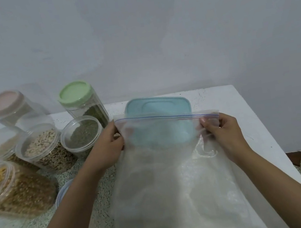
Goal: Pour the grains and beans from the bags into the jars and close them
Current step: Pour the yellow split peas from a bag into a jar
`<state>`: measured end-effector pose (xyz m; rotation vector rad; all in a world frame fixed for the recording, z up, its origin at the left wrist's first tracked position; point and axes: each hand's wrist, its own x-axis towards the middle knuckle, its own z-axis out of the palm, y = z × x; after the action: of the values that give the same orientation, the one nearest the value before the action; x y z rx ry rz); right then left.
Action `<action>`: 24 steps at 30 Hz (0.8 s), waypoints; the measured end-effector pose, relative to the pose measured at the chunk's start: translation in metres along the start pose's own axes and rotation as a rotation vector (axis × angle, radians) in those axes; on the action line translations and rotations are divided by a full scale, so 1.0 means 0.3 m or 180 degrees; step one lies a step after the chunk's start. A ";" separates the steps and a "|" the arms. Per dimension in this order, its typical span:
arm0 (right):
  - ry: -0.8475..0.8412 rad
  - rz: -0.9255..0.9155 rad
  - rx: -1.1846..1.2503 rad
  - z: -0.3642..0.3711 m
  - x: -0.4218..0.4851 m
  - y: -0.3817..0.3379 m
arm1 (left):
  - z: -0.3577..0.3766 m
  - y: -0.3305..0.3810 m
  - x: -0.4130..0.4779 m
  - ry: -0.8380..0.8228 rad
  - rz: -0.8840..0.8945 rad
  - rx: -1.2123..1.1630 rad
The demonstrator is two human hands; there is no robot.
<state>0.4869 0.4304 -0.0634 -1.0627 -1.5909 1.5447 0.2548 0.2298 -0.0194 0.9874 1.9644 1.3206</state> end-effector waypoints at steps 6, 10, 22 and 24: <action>0.0194 -0.0053 0.0061 0.045 0.011 -0.044 | -0.100 0.152 0.041 0.0762 0.1030 0.0815; 0.0284 -0.0025 -0.0088 0.072 0.039 -0.037 | -0.159 0.238 0.060 0.1213 0.1310 0.0616; 0.0155 -0.0149 -0.0782 0.106 0.067 -0.002 | -0.056 0.099 0.038 0.0259 -0.0011 -0.0102; 0.0086 -0.0176 -0.0833 0.092 0.072 -0.014 | -0.033 0.049 0.040 0.0209 -0.0224 -0.0110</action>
<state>0.4524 0.4375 -0.0628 -1.1621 -1.8238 1.3048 0.2442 0.2383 -0.0028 0.8610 1.9994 1.3589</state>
